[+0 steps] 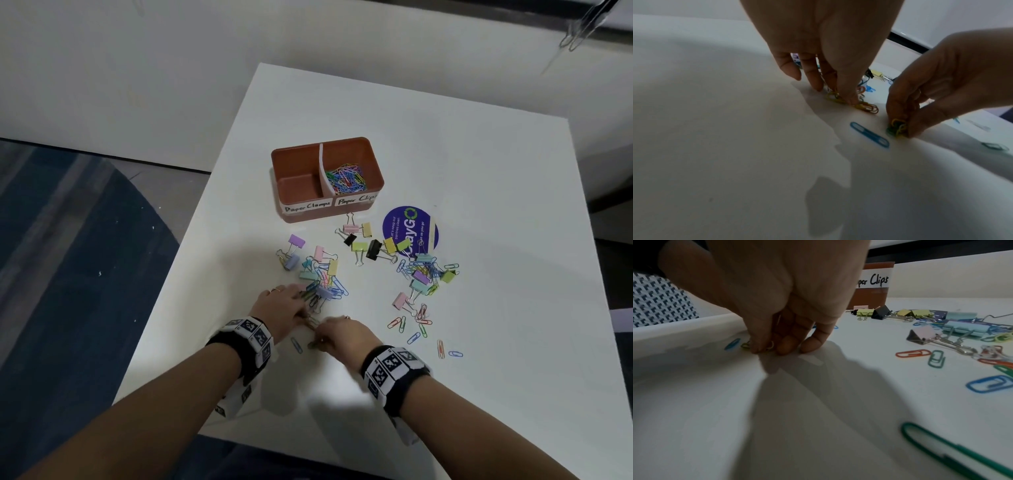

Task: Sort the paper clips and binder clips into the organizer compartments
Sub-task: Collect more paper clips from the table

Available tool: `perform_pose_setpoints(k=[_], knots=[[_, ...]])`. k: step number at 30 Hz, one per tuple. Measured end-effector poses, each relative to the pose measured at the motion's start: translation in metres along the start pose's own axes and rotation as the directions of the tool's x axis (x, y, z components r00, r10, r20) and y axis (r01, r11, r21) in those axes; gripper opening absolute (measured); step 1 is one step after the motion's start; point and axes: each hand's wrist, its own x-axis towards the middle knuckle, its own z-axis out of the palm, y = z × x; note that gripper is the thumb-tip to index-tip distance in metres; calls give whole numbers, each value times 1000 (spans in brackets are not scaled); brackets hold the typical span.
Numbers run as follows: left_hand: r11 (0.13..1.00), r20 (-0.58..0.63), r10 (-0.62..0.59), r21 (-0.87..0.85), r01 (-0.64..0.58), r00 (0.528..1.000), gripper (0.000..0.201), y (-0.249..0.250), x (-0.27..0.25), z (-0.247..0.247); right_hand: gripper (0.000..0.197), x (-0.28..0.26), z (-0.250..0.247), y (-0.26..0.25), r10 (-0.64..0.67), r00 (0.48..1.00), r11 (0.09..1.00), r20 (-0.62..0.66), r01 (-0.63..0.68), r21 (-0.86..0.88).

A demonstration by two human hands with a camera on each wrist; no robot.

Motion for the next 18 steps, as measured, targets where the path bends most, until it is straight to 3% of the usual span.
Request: perform_pose_setpoints(k=[5, 11, 18], knots=[[995, -7, -6, -98, 5, 1000, 26, -4, 0, -4, 30, 1, 0, -3, 55, 998, 998, 4, -55, -7], [961, -37, -39, -275, 27, 999, 17, -10, 2, -14, 29, -6, 0, -1, -20, 1000, 998, 17, 21, -61], [920, -110, -28, -392, -18, 994, 15, -10, 4, -30, 20, -12, 1, 5, -52, 998, 998, -27, 52, 17]])
